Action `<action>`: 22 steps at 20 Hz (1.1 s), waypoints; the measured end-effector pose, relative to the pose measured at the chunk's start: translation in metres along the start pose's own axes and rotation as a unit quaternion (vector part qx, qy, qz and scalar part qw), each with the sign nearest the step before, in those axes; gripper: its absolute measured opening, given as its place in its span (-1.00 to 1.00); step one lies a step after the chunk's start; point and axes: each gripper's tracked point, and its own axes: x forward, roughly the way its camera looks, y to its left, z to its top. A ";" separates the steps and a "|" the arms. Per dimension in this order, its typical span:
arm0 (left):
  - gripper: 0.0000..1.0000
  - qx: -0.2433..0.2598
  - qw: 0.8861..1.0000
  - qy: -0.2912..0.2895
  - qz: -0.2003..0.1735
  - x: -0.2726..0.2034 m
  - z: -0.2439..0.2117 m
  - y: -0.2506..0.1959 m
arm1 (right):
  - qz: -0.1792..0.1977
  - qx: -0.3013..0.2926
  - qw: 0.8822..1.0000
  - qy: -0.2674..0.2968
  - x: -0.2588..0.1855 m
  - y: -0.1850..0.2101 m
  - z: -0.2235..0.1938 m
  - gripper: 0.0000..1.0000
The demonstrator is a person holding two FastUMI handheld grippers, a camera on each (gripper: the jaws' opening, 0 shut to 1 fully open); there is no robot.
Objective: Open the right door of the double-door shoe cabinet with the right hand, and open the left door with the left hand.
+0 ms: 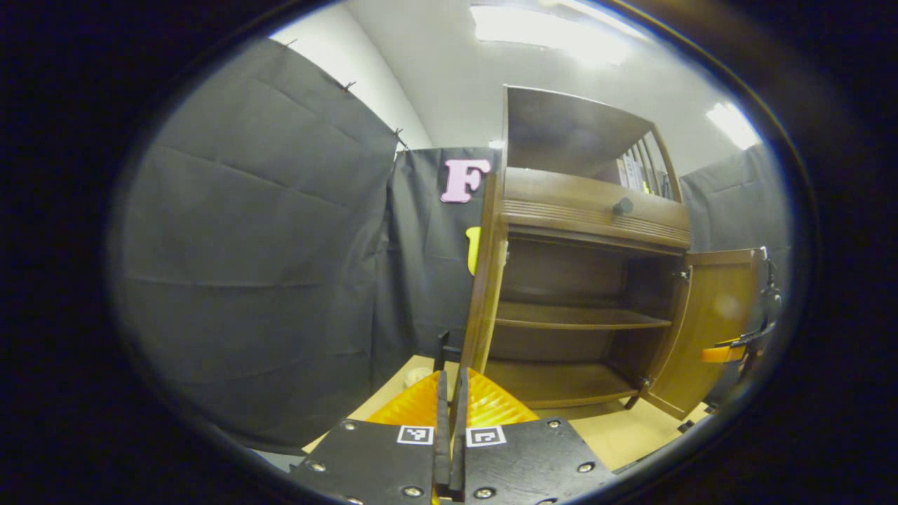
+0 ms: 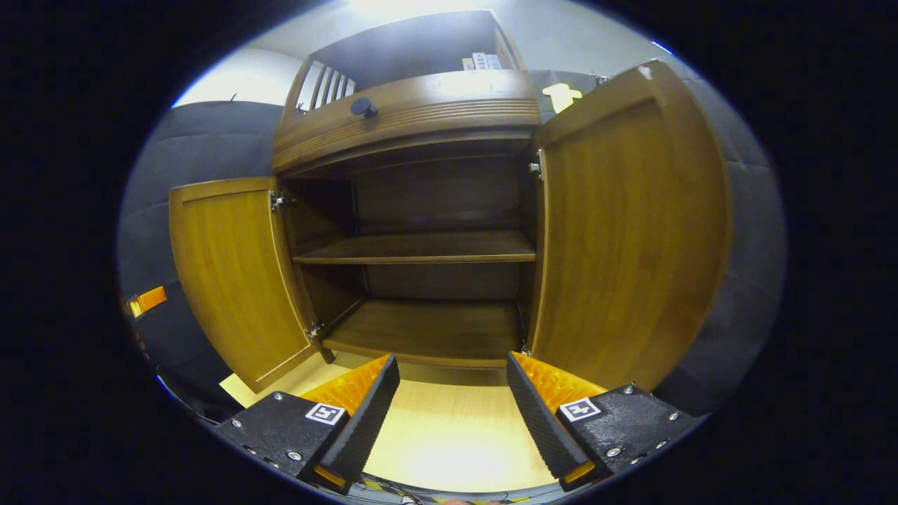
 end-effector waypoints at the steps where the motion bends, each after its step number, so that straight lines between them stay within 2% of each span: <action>1: -0.98 0.001 1.000 -0.006 0.004 -0.010 0.011 -0.013 | 0.004 -0.002 1.000 -0.003 -0.009 -0.001 0.001 0.83; 3: -0.91 0.003 1.000 -0.016 0.007 -0.025 0.025 -0.039 | 0.012 -0.012 1.000 -0.011 -0.029 -0.005 0.002 0.83; 4: -0.75 0.009 1.000 -0.018 0.022 -0.030 0.029 -0.047 | 0.016 -0.014 1.000 -0.015 -0.038 -0.007 0.003 0.83; 8: 0.25 0.024 0.998 -0.008 0.053 -0.033 0.020 -0.096 | 0.021 -0.016 0.999 -0.040 -0.069 -0.026 0.011 0.83; 11: 1.00 0.010 0.997 0.005 0.071 -0.041 0.007 -0.115 | 0.007 -0.003 0.994 -0.109 -0.085 -0.052 0.033 0.83; 13: 1.00 -0.008 0.996 -0.005 0.083 -0.048 0.007 -0.121 | -0.015 -0.001 0.992 -0.121 -0.092 -0.074 0.032 0.82; 15: 1.00 -0.032 0.997 -0.011 0.075 -0.055 0.005 -0.128 | -0.027 0.002 0.992 -0.121 -0.105 -0.089 0.022 0.90; 18: 1.00 -0.050 0.996 -0.030 0.065 -0.060 0.014 -0.134 | -0.029 0.003 0.994 -0.107 -0.111 -0.101 0.013 0.89; 19: 1.00 -0.053 0.996 -0.034 0.064 -0.062 0.017 -0.135 | -0.029 0.000 0.995 -0.100 -0.112 -0.104 0.009 0.82; 20: 1.00 -0.055 0.996 -0.038 0.063 -0.064 0.018 -0.137 | -0.028 -0.002 0.995 -0.096 -0.115 -0.105 0.006 0.83; 21: 1.00 -0.052 0.996 -0.044 0.063 -0.067 0.021 -0.139 | -0.026 -0.002 0.995 -0.096 -0.117 -0.105 0.006 0.97; 22: 1.00 -0.048 0.996 -0.050 0.064 -0.067 0.023 -0.138 | -0.024 -0.001 0.995 -0.095 -0.119 -0.104 0.006 0.90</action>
